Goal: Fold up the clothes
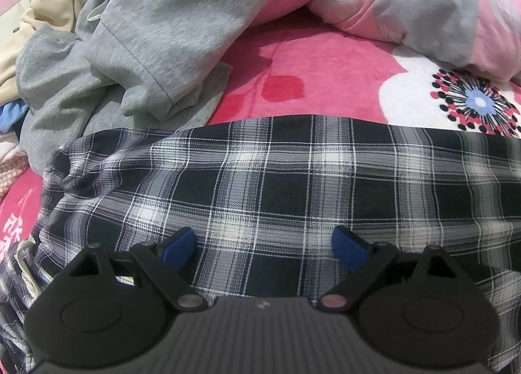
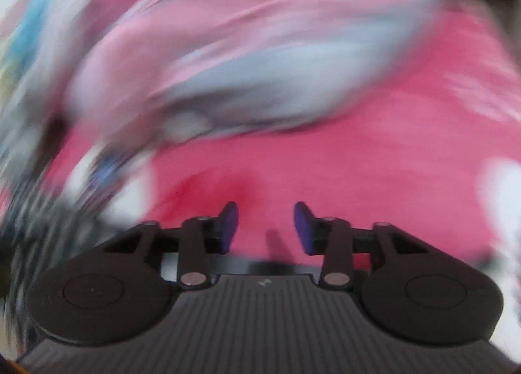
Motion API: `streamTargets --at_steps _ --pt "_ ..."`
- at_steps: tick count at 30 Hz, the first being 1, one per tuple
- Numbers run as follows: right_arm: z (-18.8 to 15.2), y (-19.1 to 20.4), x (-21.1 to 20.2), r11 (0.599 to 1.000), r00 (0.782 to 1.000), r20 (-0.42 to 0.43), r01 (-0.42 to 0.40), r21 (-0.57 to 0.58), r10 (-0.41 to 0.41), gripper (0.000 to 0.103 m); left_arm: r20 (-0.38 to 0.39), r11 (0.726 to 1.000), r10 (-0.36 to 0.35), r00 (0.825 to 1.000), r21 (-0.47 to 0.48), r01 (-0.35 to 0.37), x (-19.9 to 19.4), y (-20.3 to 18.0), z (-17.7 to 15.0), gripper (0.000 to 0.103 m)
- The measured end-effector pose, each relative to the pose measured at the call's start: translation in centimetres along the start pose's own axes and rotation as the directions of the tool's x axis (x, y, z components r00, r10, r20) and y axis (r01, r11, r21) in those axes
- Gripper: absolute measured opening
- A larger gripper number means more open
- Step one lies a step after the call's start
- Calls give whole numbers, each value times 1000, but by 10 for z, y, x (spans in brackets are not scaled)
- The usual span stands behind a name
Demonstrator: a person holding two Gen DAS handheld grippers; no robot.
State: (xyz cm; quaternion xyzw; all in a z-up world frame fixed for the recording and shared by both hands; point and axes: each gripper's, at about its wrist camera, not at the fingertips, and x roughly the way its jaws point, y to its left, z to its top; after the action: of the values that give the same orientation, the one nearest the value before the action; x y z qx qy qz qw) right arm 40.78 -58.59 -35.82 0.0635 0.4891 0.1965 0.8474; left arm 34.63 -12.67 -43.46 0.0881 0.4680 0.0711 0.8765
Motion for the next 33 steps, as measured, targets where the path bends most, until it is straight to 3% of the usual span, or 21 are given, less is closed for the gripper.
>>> streamTargets --at_steps 4,7,8,9,10,12,16,19,21,23,25,28,31,33 --pt "16 46 52 977 988 -127 -113 -181 91 45 8 1000 8 1000 7 -8 -1 -2 -1 93" --pt "17 60 81 953 966 -247 -146 -264 80 42 18 1000 17 1000 8 -17 -1 -4 -2 93" --pt "16 63 84 943 965 -257 -132 -306 52 30 21 1000 20 1000 5 -20 -2 -4 -3 93" --pt "15 66 85 929 967 -256 -113 -353 20 10 24 1000 23 999 1 -23 -2 -5 -3 92" --pt "16 67 83 925 968 -253 -104 -365 10 2 27 1000 26 999 -3 -26 -3 -5 -2 91" --pt "21 69 74 921 975 -224 -83 -380 -5 0 36 999 36 999 -9 -36 -5 -6 0 87" --pt "28 76 54 906 995 -88 8 -423 -50 0 38 998 67 997 -15 -67 -1 -9 8 85" --pt "22 78 63 889 994 -14 94 -448 -112 0 35 996 82 996 -25 -82 6 -11 11 86" --pt "16 75 80 866 982 11 173 -469 -191 0 39 995 95 995 -17 -94 10 -14 12 86" --pt "15 66 88 869 968 45 242 -431 -247 0 39 995 102 994 -9 -102 10 -16 13 86" --pt "22 46 74 909 956 91 293 -297 -278 3 42 994 108 993 -2 -108 8 -16 15 86" --pt "30 4 27 926 917 179 372 -66 -356 5 68 994 113 991 6 -113 2 -20 21 86" --pt "19 -50 -42 887 861 223 423 185 -458 11 94 993 117 989 14 -118 -4 -23 27 86" --pt "-1 -88 -83 831 824 204 454 323 -529 24 112 994 105 988 25 -108 -8 -28 32 86"
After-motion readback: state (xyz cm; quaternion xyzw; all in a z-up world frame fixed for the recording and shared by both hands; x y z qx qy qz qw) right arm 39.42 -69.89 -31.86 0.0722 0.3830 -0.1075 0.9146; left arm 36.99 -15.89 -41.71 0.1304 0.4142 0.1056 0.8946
